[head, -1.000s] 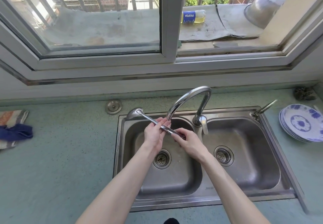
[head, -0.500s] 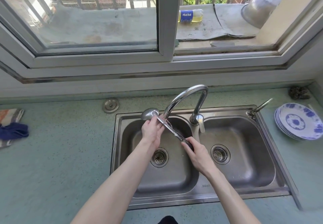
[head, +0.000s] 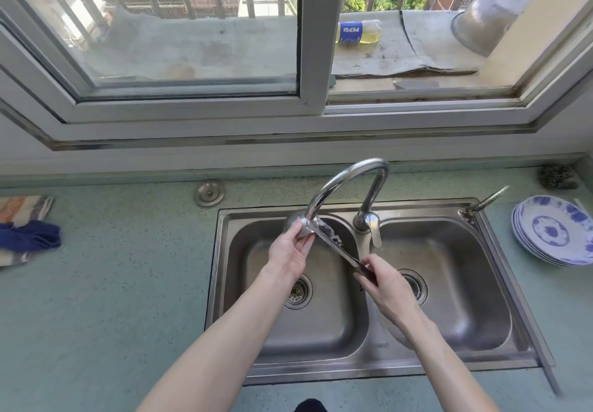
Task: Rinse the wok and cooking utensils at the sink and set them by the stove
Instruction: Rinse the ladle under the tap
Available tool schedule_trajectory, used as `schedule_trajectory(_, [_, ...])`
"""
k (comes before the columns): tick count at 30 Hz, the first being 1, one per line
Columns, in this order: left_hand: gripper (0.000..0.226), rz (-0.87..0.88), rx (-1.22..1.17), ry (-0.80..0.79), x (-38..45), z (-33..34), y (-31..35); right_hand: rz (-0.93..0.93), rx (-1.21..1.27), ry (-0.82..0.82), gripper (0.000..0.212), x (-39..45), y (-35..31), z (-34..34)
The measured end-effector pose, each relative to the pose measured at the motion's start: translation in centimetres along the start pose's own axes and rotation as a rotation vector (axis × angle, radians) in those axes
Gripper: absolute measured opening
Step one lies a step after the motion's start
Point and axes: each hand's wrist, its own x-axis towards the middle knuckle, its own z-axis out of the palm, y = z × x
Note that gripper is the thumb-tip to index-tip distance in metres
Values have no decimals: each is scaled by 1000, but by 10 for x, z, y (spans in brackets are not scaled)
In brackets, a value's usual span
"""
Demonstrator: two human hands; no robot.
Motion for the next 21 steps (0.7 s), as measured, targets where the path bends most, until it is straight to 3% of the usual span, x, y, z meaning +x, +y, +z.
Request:
schedule_trajectory(6, [27,-7,136,-43,-2,15,-8,-58,-24,82,27,7,-26,1])
schedule_trajectory(10, [7,-34,241,61,3,21,6,-113,-74,97,30,8,-25,-8])
schedule_trajectory(16, [37,45,414,172,6,29,9,-141,-135,110,25,12,-27,-10])
schedule_trajectory(21, [29,-5,256,70,1,31,9,-112,-65,88,24,13,-22,-4])
